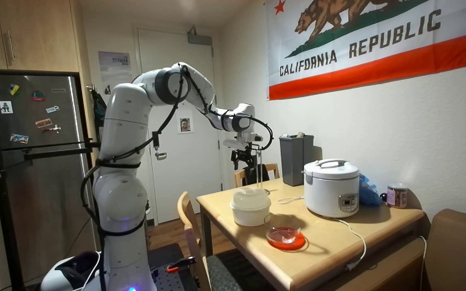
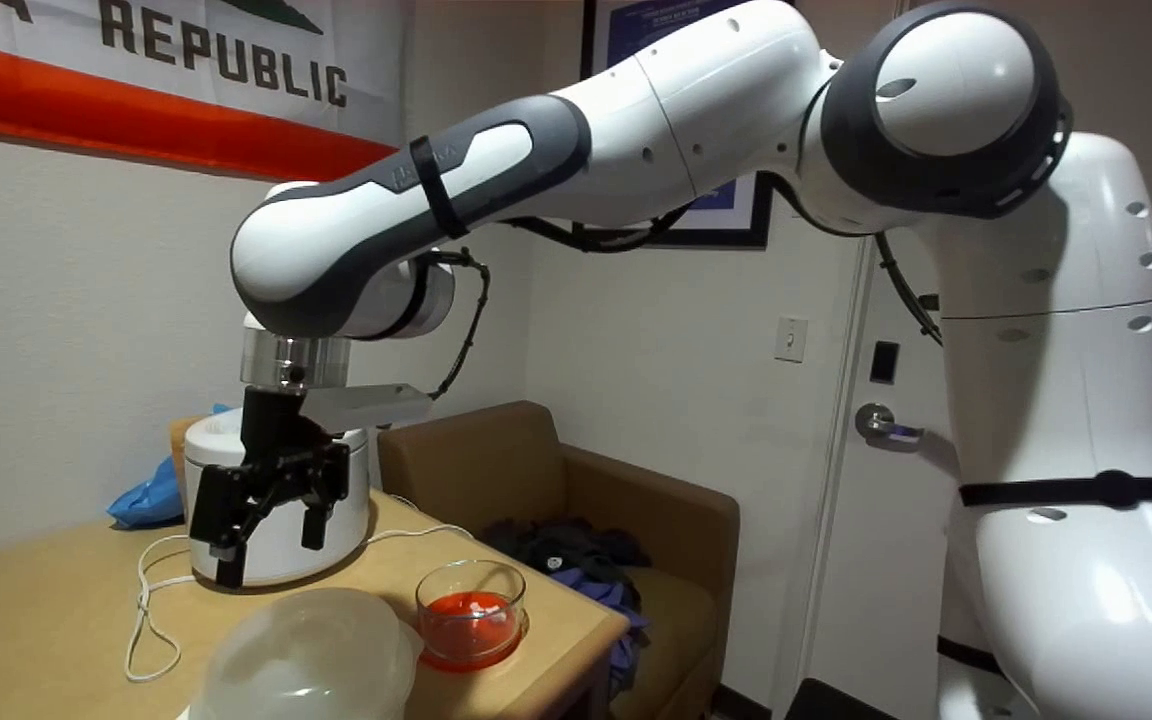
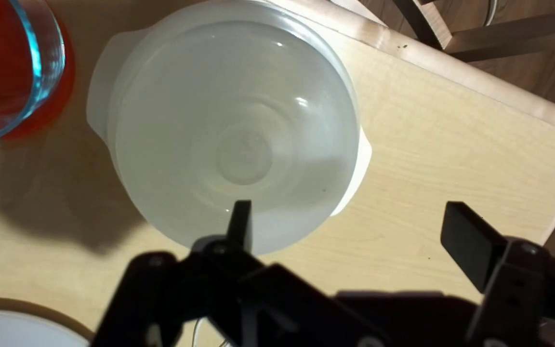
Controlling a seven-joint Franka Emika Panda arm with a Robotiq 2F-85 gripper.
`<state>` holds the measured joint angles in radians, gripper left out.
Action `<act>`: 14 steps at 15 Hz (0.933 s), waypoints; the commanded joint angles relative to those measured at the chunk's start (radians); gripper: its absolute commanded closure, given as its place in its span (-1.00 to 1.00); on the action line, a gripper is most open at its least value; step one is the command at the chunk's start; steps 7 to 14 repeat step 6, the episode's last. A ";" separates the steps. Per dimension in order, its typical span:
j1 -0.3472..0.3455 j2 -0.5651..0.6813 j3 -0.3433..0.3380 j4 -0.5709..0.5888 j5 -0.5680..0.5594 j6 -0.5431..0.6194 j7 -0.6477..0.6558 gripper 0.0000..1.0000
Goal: Cover the bowl with the lid on the table
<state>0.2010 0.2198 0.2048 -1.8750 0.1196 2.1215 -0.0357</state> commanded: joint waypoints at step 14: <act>0.003 0.007 0.000 0.002 -0.001 -0.003 0.001 -1.00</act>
